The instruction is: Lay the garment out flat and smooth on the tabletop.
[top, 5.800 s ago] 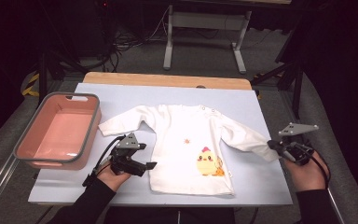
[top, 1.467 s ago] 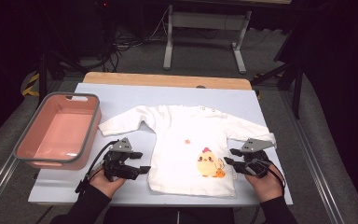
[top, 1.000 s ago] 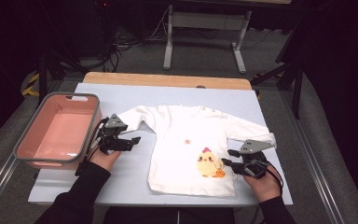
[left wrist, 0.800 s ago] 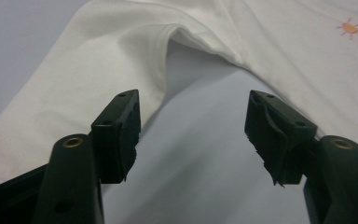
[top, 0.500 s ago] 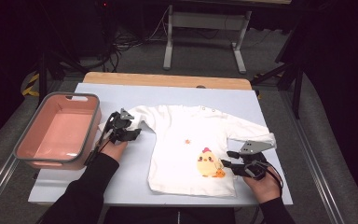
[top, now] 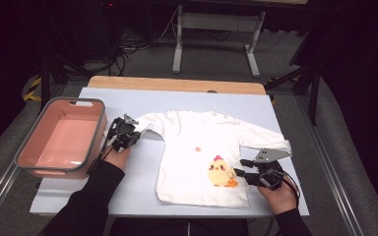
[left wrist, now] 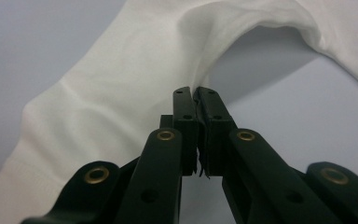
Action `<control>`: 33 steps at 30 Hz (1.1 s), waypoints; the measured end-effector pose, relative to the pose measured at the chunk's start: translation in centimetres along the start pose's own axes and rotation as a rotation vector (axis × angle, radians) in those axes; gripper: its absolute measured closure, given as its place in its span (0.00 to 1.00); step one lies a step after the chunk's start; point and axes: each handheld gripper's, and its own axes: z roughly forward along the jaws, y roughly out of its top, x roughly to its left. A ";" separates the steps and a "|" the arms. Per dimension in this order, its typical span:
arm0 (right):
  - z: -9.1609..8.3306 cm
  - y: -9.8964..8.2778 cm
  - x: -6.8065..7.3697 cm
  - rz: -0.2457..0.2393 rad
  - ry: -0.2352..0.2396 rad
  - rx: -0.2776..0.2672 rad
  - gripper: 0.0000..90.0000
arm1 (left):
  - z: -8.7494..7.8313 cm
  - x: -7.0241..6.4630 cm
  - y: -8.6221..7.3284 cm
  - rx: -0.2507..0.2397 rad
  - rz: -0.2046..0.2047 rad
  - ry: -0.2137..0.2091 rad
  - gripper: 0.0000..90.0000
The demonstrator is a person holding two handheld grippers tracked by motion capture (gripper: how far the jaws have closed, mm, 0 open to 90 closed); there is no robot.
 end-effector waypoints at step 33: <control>-2.4 0.2 -1.2 0.041 -0.051 -0.089 0.37 | -3.1 0.8 -2.1 -0.177 -0.074 -0.033 0.57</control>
